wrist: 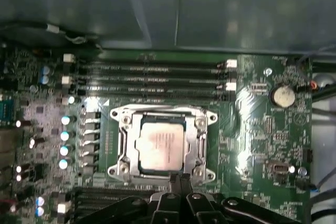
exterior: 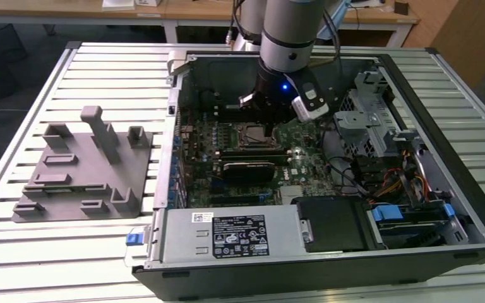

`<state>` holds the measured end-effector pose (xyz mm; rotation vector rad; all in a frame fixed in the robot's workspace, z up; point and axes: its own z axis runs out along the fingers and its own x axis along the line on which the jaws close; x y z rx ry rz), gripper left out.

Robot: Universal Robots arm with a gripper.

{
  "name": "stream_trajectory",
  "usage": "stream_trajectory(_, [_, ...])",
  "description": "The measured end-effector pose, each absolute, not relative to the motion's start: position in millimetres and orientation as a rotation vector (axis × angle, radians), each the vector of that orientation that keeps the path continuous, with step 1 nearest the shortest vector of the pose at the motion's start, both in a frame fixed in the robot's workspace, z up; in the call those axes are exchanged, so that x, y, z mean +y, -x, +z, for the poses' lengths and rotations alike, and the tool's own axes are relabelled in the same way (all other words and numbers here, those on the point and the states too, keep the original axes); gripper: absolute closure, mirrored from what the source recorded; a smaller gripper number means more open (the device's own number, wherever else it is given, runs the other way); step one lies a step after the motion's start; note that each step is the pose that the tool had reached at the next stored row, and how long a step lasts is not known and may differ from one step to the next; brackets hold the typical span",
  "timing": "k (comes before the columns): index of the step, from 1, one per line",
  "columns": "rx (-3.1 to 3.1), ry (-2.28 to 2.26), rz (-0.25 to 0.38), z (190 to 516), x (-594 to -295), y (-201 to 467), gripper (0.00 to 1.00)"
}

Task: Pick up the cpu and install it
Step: 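Install the second cpu locking lever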

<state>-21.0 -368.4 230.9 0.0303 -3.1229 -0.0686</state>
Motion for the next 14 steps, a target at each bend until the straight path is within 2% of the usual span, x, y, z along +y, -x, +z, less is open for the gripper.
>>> stream_trajectory(14, [-3.117,-0.084,-0.069,226,-379,35,0.89])
